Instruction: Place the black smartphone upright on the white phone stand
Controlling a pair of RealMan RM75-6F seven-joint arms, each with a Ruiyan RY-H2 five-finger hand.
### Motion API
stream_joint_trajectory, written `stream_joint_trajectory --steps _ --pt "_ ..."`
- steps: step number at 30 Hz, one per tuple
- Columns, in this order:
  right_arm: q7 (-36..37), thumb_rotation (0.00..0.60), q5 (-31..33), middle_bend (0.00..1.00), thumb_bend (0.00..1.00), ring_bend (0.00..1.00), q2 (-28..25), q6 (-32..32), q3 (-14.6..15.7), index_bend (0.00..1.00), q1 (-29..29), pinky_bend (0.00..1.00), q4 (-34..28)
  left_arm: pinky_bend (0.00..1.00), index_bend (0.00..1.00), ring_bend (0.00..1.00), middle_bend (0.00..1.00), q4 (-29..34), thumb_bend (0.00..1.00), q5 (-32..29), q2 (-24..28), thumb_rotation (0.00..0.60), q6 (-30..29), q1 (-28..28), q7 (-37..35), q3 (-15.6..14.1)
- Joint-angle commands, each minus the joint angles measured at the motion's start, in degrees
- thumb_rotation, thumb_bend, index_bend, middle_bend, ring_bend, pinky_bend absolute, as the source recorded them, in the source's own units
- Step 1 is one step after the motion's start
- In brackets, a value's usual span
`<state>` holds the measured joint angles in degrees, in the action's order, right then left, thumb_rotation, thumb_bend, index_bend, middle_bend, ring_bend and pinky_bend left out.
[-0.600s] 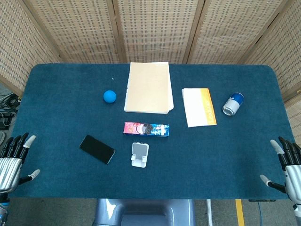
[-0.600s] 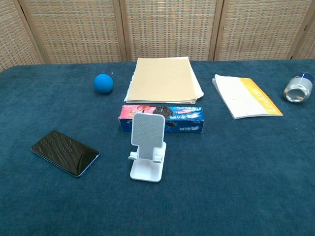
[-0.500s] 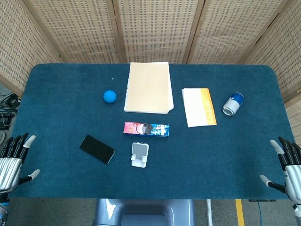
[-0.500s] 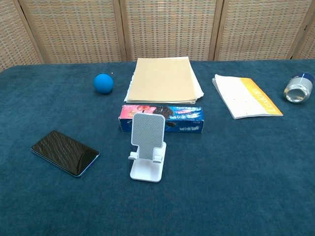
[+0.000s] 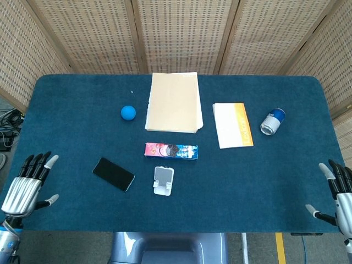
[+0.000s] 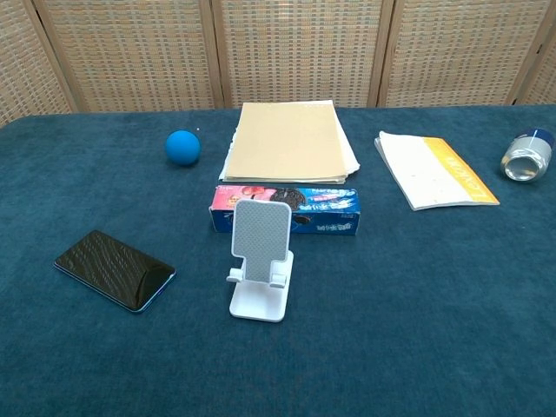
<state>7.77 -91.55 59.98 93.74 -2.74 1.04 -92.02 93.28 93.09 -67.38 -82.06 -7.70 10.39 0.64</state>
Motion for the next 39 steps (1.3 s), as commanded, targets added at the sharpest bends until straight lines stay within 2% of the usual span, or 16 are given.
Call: stream_joint_trajectory --steps 1,5,8,12,16,22,30,39 --pt "0.4 0.600 0.8 0.00 0.00 0.00 -0.1 -0.6 -0.3 0.04 -0.2 0.00 0.2 0.00 0.00 0.00 0.00 -1.0 0.00 1.4 -1.7 0.600 9.7 -7.1 1.8 0.9" --pt "0.7 0.600 1.7 0.00 0.00 0.00 0.0 -1.6 -0.7 0.04 -0.7 0.00 0.5 0.01 0.00 0.00 0.00 -3.9 0.00 2.5 -3.5 0.600 18.7 -14.0 1.1 1.5" --pt "0.5 0.600 2.2 0.00 0.00 0.00 0.1 -2.5 -0.7 0.04 -1.0 0.00 0.6 0.08 0.01 0.03 0.00 -7.6 0.00 3.6 -5.8 0.600 24.0 -18.3 0.7 1.3" --pt "-0.1 0.600 2.5 0.00 0.00 0.00 0.3 -2.9 -0.8 0.04 -1.2 0.00 0.5 0.16 0.10 0.11 0.05 -12.0 0.00 3.3 -8.5 0.600 28.6 -21.9 -1.8 0.9" --pt "-0.6 0.600 2.7 0.00 0.00 0.00 0.5 -3.3 -0.8 0.04 -1.3 0.00 0.5 0.21 0.20 0.19 0.13 -16.9 0.00 2.9 -11.7 0.600 29.5 -23.7 -1.7 1.0" --pt "-0.8 0.600 2.6 0.00 0.00 0.00 0.6 -3.6 -0.7 0.04 -1.5 0.00 0.4 0.23 0.21 0.20 0.15 -19.4 0.02 1.5 -13.3 0.600 31.3 -25.0 -2.7 -0.3" --pt "-1.0 0.600 2.6 0.00 0.00 0.00 0.6 -3.8 -0.6 0.04 -1.5 0.00 0.3 0.25 0.24 0.22 0.17 -20.0 0.09 1.4 -14.3 0.600 31.4 -26.3 -3.6 -1.3" --pt "-0.7 0.600 2.8 0.00 0.00 0.00 0.5 -4.0 -0.6 0.04 -1.6 0.00 0.4 0.25 0.24 0.22 0.17 -19.2 0.12 -1.1 -15.0 0.600 33.9 -28.1 0.5 -1.4"
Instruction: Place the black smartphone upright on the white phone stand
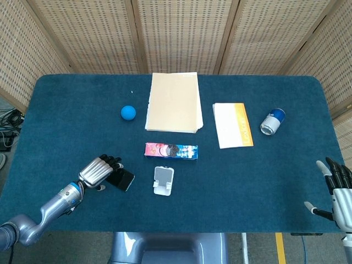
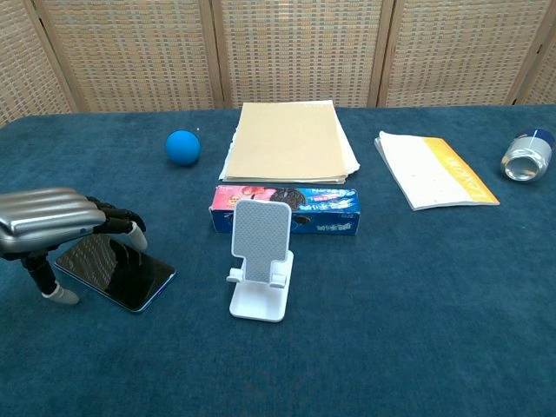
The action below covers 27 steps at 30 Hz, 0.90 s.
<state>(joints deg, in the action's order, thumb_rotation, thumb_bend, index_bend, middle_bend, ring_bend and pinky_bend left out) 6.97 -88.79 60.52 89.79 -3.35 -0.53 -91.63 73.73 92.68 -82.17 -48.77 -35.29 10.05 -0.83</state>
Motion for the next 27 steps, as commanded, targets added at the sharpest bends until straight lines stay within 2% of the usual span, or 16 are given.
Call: stream_joint_trajectory --steps 1,9,16,23,27 --pt "0.1 0.600 0.0 0.00 0.00 0.00 0.0 0.0 0.0 0.04 0.0 0.00 0.0 0.25 0.24 0.22 0.17 0.5 0.12 -1.0 -0.3 0.600 0.7 -0.6 1.3 0.1" --pt "0.0 0.600 0.2 0.00 0.00 0.00 0.0 -0.3 0.0 0.04 -0.1 0.00 0.1 0.27 0.28 0.24 0.20 1.1 0.12 -2.8 -1.0 0.600 2.0 -2.1 4.2 0.3" --pt "0.0 0.600 0.4 0.00 0.00 0.00 0.1 -0.3 -0.1 0.04 -0.1 0.00 0.2 0.32 0.39 0.32 0.30 -0.8 0.12 -2.4 -2.7 0.600 1.4 -2.8 4.6 -0.3" --pt "0.2 0.600 0.4 0.00 0.00 0.00 0.0 -0.2 -0.1 0.05 -0.1 0.00 0.2 0.38 0.54 0.44 0.44 -2.8 0.13 -1.4 -3.7 0.600 -0.3 -2.8 3.1 -1.2" --pt "0.3 0.600 0.3 0.00 0.00 0.00 0.0 -0.2 0.0 0.05 -0.1 0.00 0.2 0.41 0.57 0.47 0.48 -3.1 0.12 -1.0 -3.5 0.600 -1.3 -2.7 2.2 -1.6"
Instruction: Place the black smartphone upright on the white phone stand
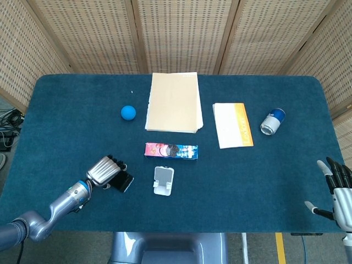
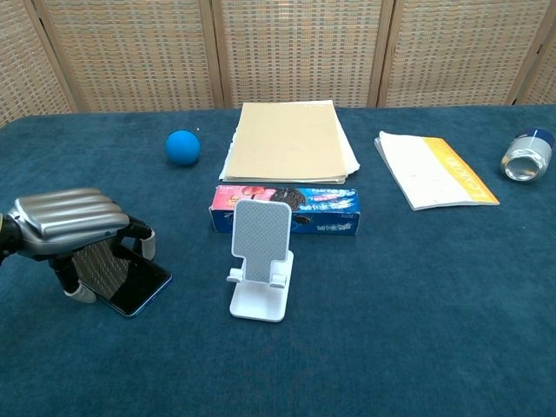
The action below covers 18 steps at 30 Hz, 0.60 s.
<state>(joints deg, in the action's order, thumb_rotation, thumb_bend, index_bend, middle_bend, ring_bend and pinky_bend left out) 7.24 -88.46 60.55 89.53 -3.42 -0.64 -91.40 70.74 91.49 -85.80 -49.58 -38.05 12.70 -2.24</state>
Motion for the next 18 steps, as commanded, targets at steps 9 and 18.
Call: stream_joint_trajectory --steps 9,18 --pt "0.0 0.600 -0.2 0.00 0.00 0.00 0.0 0.2 0.1 0.05 0.1 0.00 -0.2 0.41 0.58 0.47 0.48 1.0 0.13 1.6 3.7 0.600 -4.6 0.5 -2.0 -0.5" --pt "0.1 0.600 -0.5 0.00 0.00 0.00 -0.2 0.5 0.2 0.05 0.2 0.00 -0.4 0.41 0.56 0.47 0.48 8.5 0.12 8.6 11.9 0.600 -18.5 0.9 8.3 3.1"
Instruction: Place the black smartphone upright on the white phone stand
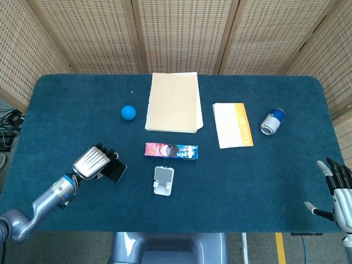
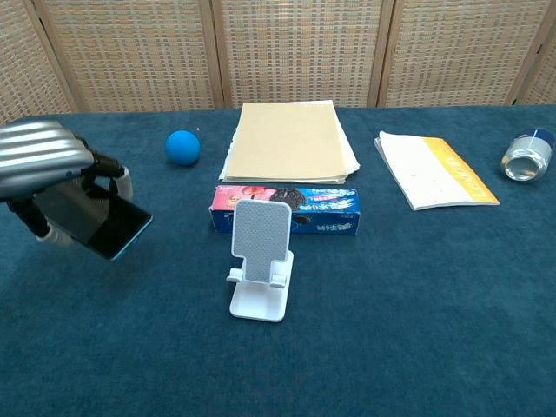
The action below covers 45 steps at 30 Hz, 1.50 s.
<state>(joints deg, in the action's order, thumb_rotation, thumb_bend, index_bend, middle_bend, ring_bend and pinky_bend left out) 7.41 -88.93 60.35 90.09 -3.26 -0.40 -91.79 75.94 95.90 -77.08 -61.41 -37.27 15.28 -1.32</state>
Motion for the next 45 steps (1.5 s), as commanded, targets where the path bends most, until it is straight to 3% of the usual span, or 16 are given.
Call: stream_joint_trajectory --steps 1,7,15,27,45 --pt "-0.1 0.600 0.0 0.00 0.00 0.00 0.0 -0.1 0.0 0.05 0.0 0.00 0.0 0.41 0.56 0.47 0.47 3.7 0.12 5.5 3.7 0.600 -8.2 -0.1 7.4 2.7" --pt "-0.2 0.600 -0.1 0.00 0.00 0.00 0.0 0.0 0.0 0.05 0.0 0.00 -0.1 0.41 0.56 0.47 0.47 5.5 0.12 17.3 5.6 0.600 -15.2 -3.7 19.1 5.5" --pt "0.7 0.600 0.2 0.00 0.00 0.00 -0.1 0.0 -0.1 0.05 0.0 0.00 0.2 0.41 0.56 0.47 0.47 2.1 0.12 30.0 3.1 0.600 -10.9 -10.5 30.5 5.0" --pt "2.2 0.600 1.2 0.00 0.00 0.00 -0.4 -0.6 -0.5 0.05 -0.1 0.00 0.7 0.39 0.56 0.47 0.45 1.0 0.12 34.3 -2.4 0.600 0.0 -17.3 35.6 4.0" --pt "4.7 0.600 2.1 0.00 0.00 0.00 -0.8 -1.1 -0.7 0.05 0.0 0.00 1.6 0.38 0.56 0.47 0.45 -0.6 0.12 34.0 -6.1 0.600 6.4 -21.0 38.9 3.4"
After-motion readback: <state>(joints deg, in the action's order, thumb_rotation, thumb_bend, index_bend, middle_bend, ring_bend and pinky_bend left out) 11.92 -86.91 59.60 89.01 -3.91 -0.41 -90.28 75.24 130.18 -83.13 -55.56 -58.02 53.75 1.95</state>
